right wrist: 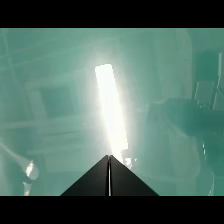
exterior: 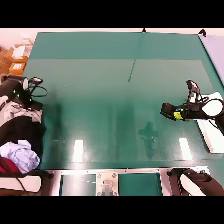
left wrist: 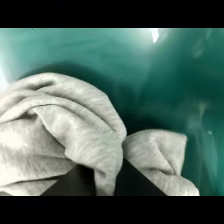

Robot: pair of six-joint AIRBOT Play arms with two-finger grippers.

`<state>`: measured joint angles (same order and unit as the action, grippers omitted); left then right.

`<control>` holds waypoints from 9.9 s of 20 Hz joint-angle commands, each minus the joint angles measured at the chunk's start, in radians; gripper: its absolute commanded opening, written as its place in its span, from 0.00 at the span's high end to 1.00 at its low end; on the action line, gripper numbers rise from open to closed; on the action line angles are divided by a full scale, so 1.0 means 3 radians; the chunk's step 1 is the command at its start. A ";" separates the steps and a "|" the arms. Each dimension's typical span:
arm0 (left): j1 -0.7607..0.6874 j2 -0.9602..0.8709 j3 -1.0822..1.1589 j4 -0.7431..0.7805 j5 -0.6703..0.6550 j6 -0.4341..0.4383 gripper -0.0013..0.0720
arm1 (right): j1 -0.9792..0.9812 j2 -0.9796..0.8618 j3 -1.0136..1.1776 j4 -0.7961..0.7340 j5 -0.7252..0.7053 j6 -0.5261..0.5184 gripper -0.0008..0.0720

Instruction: Fold the shirts.

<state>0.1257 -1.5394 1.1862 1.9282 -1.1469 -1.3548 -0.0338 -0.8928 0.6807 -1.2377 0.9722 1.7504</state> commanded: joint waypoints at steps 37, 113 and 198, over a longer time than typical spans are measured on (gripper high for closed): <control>-0.1411 -0.0483 -0.0231 -0.4735 0.0712 0.0797 0.01 | 0.0254 -0.2622 0.1554 0.1811 -0.0060 -0.1512 0.40; -0.0340 -0.0219 -0.0515 -0.3259 -0.0327 0.0183 0.95 | -0.1741 -0.1057 -0.0193 0.1401 0.0361 -0.1535 0.31; 0.0306 0.0716 -0.1806 -0.3975 0.0324 0.0651 0.95 | -0.2126 -0.1099 0.0413 0.1301 0.0605 -0.1710 0.67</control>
<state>0.2226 -1.3136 0.6159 0.7238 -1.0073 -1.1717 -0.6693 -1.2232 0.8059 -0.8494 1.1500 1.2381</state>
